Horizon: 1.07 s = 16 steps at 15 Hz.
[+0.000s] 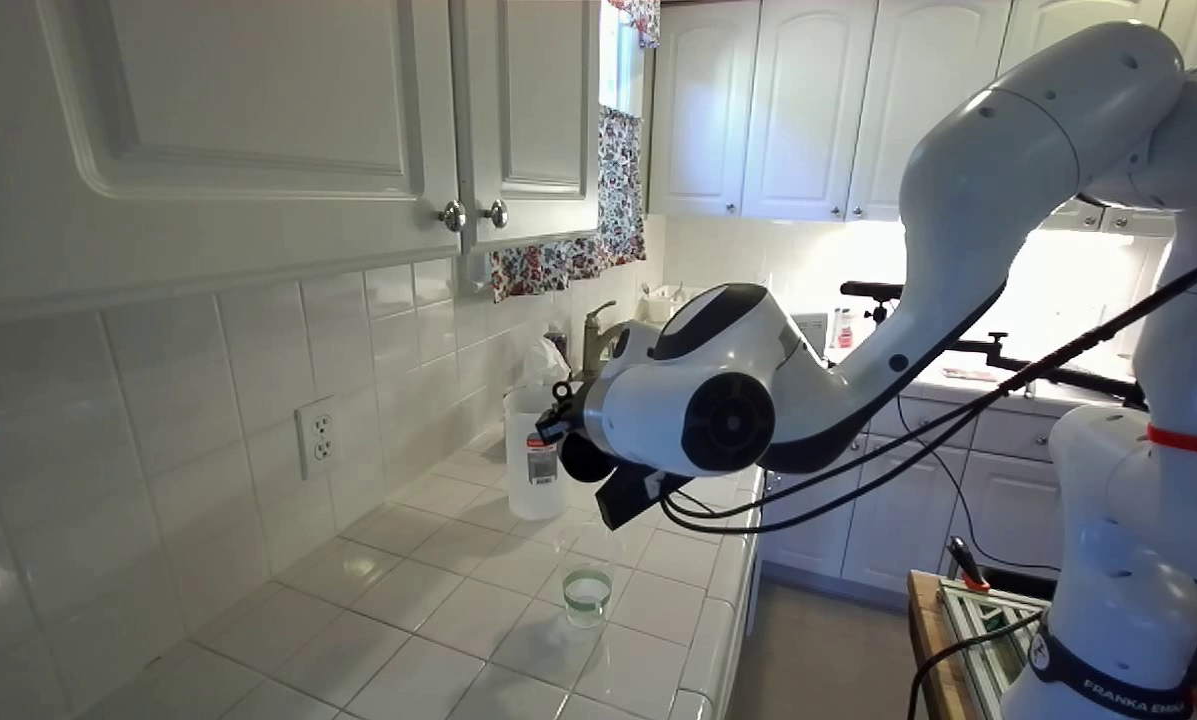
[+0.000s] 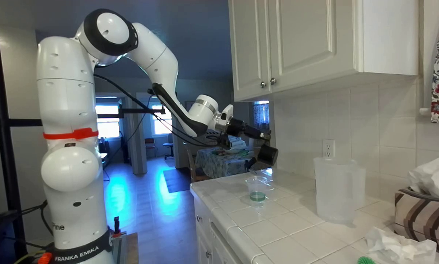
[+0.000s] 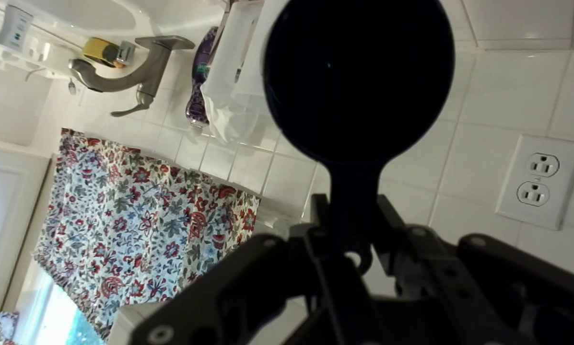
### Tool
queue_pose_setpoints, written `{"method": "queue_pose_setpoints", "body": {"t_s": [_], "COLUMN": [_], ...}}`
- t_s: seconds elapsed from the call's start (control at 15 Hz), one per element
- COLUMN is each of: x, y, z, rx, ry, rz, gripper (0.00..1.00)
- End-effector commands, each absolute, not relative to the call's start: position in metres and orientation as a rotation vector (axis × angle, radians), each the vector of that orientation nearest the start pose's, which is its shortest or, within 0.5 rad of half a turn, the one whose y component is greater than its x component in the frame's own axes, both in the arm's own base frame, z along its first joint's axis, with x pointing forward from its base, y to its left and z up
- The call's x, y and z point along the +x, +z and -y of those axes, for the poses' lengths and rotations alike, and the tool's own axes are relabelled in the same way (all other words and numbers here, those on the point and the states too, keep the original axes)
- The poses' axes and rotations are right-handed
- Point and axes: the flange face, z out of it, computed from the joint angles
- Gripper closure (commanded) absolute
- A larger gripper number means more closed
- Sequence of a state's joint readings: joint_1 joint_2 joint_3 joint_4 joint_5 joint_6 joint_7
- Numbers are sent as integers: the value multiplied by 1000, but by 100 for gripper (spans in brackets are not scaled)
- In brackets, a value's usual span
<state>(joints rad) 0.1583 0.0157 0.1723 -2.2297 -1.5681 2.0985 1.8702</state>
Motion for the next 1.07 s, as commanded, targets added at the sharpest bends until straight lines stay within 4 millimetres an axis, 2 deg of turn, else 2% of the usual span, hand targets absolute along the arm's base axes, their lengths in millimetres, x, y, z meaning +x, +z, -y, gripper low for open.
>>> {"method": "queue_pose_setpoints", "body": {"t_s": [0.0, 1.0], "x": [524, 518], "y": [385, 372], "z": [-134, -144], "rx": [2050, 2013], "ry": [1306, 1283], "rz": [483, 399], "gripper": [94, 94]}}
